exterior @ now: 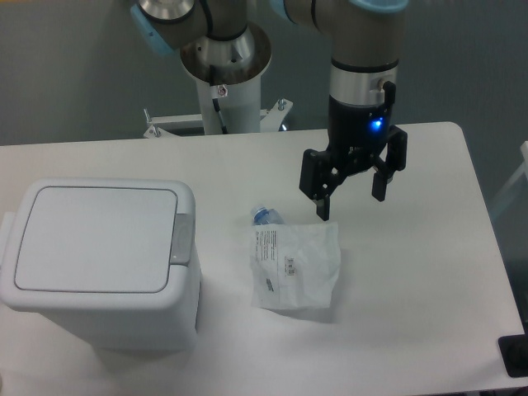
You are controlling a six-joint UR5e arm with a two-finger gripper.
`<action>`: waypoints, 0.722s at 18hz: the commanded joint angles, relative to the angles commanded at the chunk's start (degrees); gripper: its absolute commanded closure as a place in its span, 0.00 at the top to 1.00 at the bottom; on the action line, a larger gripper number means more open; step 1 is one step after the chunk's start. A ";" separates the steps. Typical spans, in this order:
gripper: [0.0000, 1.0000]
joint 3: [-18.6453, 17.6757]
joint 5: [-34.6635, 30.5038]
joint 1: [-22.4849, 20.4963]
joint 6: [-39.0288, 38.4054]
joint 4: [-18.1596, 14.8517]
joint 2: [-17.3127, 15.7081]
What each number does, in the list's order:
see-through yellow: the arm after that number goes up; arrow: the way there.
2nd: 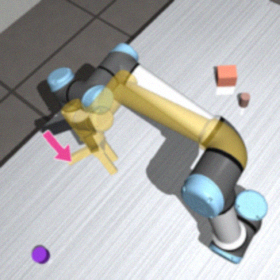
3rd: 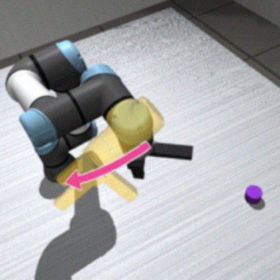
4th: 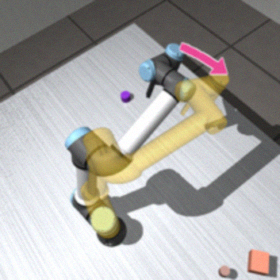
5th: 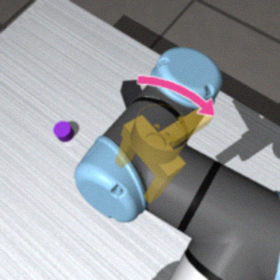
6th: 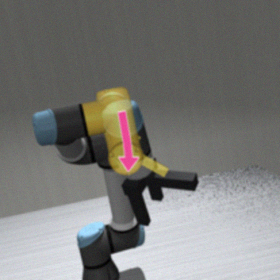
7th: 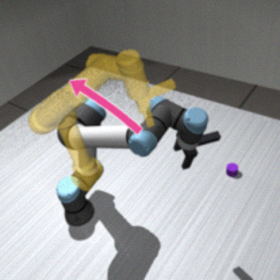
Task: Open the trash can
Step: 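Lower the gripper over the grey button on the trash can lid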
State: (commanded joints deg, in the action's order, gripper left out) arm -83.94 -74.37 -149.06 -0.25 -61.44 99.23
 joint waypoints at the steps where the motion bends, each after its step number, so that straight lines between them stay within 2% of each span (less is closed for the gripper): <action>1: 1.00 0.44 0.71 0.09 -0.88 0.00 0.26; 7: 1.00 -0.08 3.52 4.92 -1.77 0.09 0.00; 11: 1.00 -0.17 3.61 8.69 -1.68 0.35 0.97; 13: 1.00 -0.26 3.61 9.31 -1.68 0.35 1.06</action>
State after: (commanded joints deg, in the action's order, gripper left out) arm -84.20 -70.75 -139.75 -1.93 -61.08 100.28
